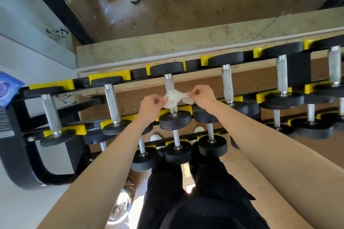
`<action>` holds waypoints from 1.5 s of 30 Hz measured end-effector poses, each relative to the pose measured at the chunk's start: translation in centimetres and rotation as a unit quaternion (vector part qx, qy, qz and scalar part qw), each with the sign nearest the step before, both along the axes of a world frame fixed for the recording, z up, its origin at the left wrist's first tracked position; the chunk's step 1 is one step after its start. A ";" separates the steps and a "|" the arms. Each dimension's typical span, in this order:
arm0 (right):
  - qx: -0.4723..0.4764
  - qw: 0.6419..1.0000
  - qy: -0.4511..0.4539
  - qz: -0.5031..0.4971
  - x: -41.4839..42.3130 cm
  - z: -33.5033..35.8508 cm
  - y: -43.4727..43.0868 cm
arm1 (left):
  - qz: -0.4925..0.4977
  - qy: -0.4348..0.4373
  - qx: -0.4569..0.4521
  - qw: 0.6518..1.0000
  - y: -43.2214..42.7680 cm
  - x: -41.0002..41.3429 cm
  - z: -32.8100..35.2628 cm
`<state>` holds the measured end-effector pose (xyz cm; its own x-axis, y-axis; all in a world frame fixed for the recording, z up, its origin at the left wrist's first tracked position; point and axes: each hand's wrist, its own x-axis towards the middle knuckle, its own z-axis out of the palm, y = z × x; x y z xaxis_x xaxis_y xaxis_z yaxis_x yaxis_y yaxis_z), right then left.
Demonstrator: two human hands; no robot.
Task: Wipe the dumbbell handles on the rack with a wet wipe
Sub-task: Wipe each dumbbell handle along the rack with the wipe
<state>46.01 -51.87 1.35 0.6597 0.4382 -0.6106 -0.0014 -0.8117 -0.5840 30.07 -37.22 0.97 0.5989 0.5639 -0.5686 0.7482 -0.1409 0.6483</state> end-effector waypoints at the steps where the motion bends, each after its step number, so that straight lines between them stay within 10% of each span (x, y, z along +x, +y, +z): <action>1: -0.009 1.000 -0.002 0.017 0.0 -0.1 -0.4 | -0.013 0.003 0.010 1.000 0.0 -0.1 0.0; 18: -0.061 0.956 -0.008 0.286 -2.1 1.0 0.7 | -0.183 0.160 0.084 0.966 1.9 -3.0 0.0; 27: -0.052 0.919 -0.229 0.316 -2.0 0.9 0.4 | -0.112 0.079 0.062 0.989 1.5 -1.7 0.1; 45: -0.029 0.984 -0.166 -0.055 0.5 1.3 4.0 | 0.070 -0.029 0.003 0.997 0.4 4.1 1.3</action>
<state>46.51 -47.84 2.60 0.8686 0.3244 -0.3746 0.0927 -0.8489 -0.5203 34.17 -36.80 2.31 0.5466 0.6475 -0.5310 0.7215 -0.0424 0.6911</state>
